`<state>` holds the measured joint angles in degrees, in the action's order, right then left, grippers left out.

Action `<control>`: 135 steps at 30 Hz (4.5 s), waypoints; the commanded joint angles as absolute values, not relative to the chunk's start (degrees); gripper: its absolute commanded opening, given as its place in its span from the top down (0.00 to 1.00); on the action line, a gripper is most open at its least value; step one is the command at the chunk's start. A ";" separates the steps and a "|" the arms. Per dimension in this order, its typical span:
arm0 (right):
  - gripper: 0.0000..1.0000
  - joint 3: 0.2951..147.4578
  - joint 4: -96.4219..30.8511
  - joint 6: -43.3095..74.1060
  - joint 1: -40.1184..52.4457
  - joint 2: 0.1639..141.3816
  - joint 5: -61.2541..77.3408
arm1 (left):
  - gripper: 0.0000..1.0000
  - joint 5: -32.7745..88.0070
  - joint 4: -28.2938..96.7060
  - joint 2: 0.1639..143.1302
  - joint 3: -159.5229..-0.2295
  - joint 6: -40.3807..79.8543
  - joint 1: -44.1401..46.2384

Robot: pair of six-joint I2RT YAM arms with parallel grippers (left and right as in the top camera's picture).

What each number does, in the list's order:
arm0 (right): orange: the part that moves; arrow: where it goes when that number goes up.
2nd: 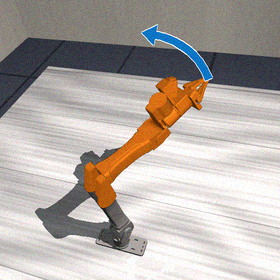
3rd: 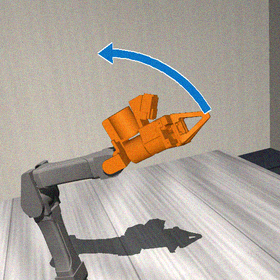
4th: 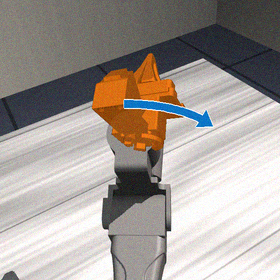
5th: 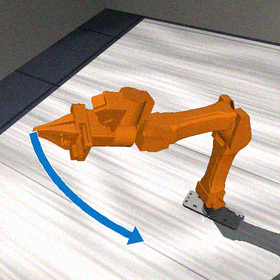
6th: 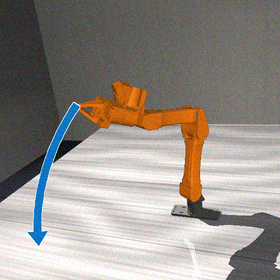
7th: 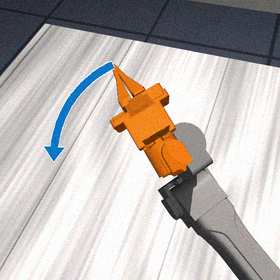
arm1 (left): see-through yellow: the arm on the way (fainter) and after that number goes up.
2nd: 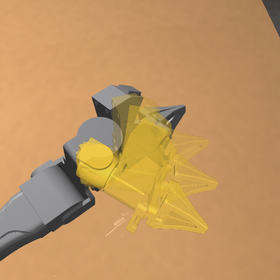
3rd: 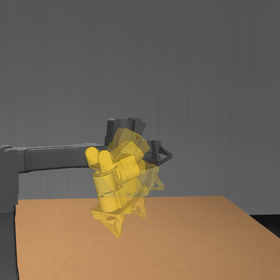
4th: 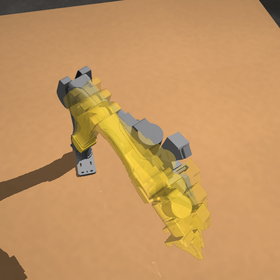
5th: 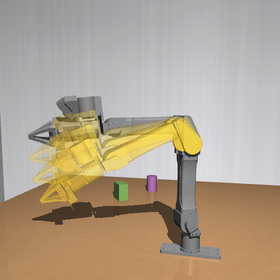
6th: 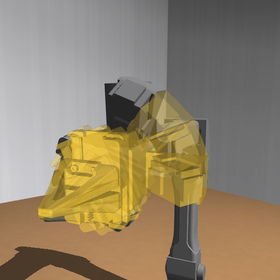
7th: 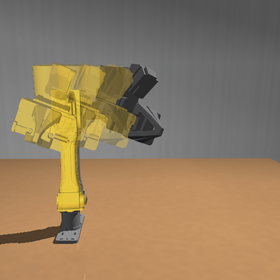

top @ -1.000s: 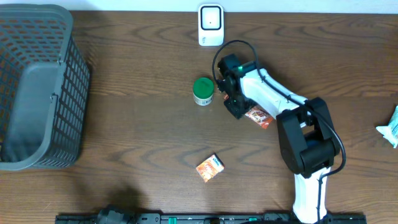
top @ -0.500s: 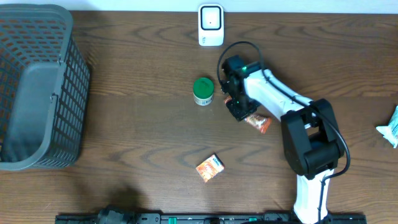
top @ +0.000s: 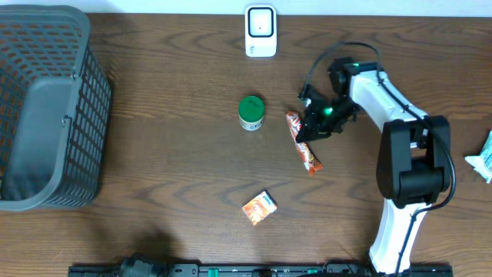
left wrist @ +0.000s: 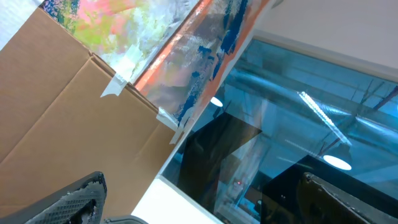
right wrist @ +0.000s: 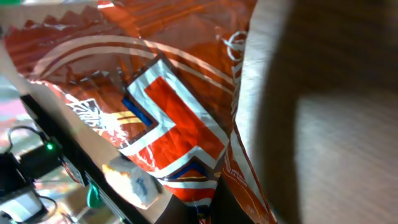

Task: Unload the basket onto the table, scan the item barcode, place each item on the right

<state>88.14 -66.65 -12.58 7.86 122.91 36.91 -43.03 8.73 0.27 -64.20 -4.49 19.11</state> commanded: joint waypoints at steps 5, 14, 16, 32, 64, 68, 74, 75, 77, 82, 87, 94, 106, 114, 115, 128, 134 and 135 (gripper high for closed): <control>0.99 86.54 -62.96 -16.82 5.39 127.39 40.58 | 0.02 -43.53 8.40 0.36 -63.96 -4.60 18.81; 0.54 86.67 -61.19 -9.19 4.80 127.76 16.71 | 0.02 -43.53 8.43 0.36 -63.96 -4.60 18.81; 0.41 87.15 -60.62 -4.67 4.80 127.76 9.78 | 0.02 -43.53 8.43 0.36 -63.96 -4.60 18.83; 0.01 102.28 -70.17 3.92 11.44 119.81 -5.56 | 0.02 -43.53 8.43 0.36 -63.96 -4.62 18.83; 0.05 75.22 -51.11 5.91 25.47 113.38 -14.11 | 0.02 -43.53 8.43 0.34 -63.96 -4.60 18.83; 0.32 72.10 -46.96 5.91 24.62 113.38 -14.09 | 0.02 -43.53 8.43 0.34 -63.96 -4.60 18.81; 0.66 71.77 -45.36 5.93 22.96 113.38 -13.85 | 0.02 -43.53 8.43 0.34 -63.96 -4.60 18.81; 0.76 71.77 -45.36 5.93 22.87 113.38 -13.85 | 0.02 -43.53 8.43 0.34 -63.96 -4.60 18.81; 0.90 71.85 -45.52 5.96 22.81 113.36 -13.76 | 0.02 -43.53 8.43 0.34 -63.96 -4.60 18.81; 0.99 73.89 -48.93 5.93 22.81 112.22 -9.65 | 0.02 -43.53 8.43 0.34 -63.96 -4.60 18.81; 0.99 78.26 -54.74 4.34 22.81 108.90 -3.68 | 0.02 -43.53 8.43 0.34 -63.96 -4.60 18.81; 0.99 78.59 -56.66 -12.82 22.81 107.24 21.91 | 0.02 -43.53 8.43 0.34 -63.96 -4.60 18.83; 0.99 77.91 -56.64 -23.44 22.81 107.39 29.06 | 0.02 -43.53 8.45 0.34 -63.96 -4.60 18.81; 0.99 78.15 -58.98 -27.51 22.81 107.35 33.67 | 0.02 -43.53 8.45 0.34 -63.96 -4.60 18.81; 0.99 78.43 -59.70 -27.53 22.81 107.35 35.42 | 0.02 -43.53 8.45 0.34 -63.96 -4.60 18.81; 0.99 81.14 -68.03 -27.59 23.38 98.00 44.66 | 0.02 -43.53 8.45 0.34 -63.96 -4.60 18.83; 0.99 81.14 -68.16 -28.38 25.06 87.66 44.66 | 0.02 -43.53 8.45 0.34 -63.96 -4.60 18.81; 0.99 81.14 -68.23 -28.36 25.47 86.35 44.66 | 0.02 -43.53 8.45 0.34 -63.96 -4.60 18.83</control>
<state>79.79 -68.10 -27.20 24.01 90.89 42.52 -43.03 8.73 0.27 -64.20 -4.49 19.11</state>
